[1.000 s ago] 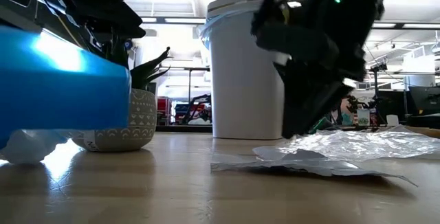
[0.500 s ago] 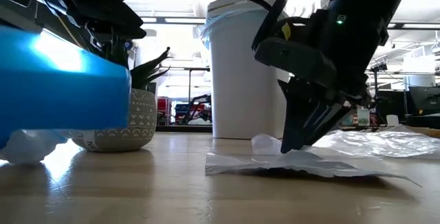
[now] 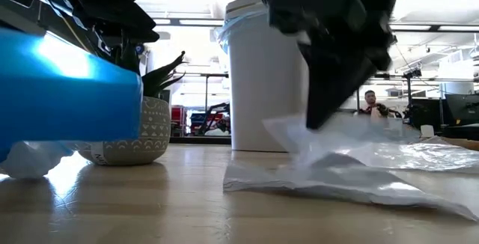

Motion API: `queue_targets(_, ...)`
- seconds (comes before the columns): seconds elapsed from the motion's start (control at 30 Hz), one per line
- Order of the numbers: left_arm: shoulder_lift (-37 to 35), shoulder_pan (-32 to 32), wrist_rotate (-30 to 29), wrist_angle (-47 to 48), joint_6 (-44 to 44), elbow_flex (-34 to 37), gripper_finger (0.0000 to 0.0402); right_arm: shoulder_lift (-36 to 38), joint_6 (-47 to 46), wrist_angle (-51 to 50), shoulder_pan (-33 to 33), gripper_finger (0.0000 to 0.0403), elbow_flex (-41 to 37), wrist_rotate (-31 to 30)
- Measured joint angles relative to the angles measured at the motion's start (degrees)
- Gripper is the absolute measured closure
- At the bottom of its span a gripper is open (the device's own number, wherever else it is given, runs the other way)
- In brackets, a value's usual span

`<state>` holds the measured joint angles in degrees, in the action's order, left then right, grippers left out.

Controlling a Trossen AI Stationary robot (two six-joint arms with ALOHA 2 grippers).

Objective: Place trash/remove bag and relplace
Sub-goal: Put the transparent plastic into the trash bin

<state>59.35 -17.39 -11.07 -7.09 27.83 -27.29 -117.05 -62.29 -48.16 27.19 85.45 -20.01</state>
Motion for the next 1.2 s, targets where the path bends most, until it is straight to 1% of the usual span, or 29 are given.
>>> queue_targets(0.23,0.00,0.00,-0.02,0.00,0.02,0.00,0.0321,0.04,4.61,-13.14,-0.05,0.0403,13.22,-5.07)
queue_targets(0.5,0.00,0.00,-0.02,0.00,0.02,0.00,0.0321,0.07,9.66,-25.92,-0.05,0.0403,29.46,-12.99)
queue_targets(0.7,0.00,0.00,-0.02,0.00,0.02,0.00,0.0321,0.17,15.14,-32.59,-0.56,0.0403,42.00,-19.39)
queue_targets(0.83,0.00,-0.04,-0.02,0.00,-0.35,0.00,0.0321,0.25,19.48,-35.02,-1.92,0.0403,49.57,-22.80)
queue_targets(0.87,0.00,-0.03,-0.02,0.01,-0.37,0.00,0.0321,0.90,20.36,-34.33,-2.30,0.0403,49.60,-23.10)
queue_targets(0.93,0.01,-0.04,-0.02,0.02,-0.39,0.00,0.0321,3.26,21.44,-30.97,-3.10,0.0403,47.20,-22.30)
queue_targets(1.1,0.02,-0.46,-0.20,0.76,-0.37,0.14,0.0321,4.36,17.96,-29.71,-3.76,0.0403,43.64,-14.98)
queue_targets(1.2,0.05,-0.79,-1.03,0.93,-0.38,0.28,0.0321,4.28,14.54,-24.95,-2.95,0.0403,36.79,-12.23)
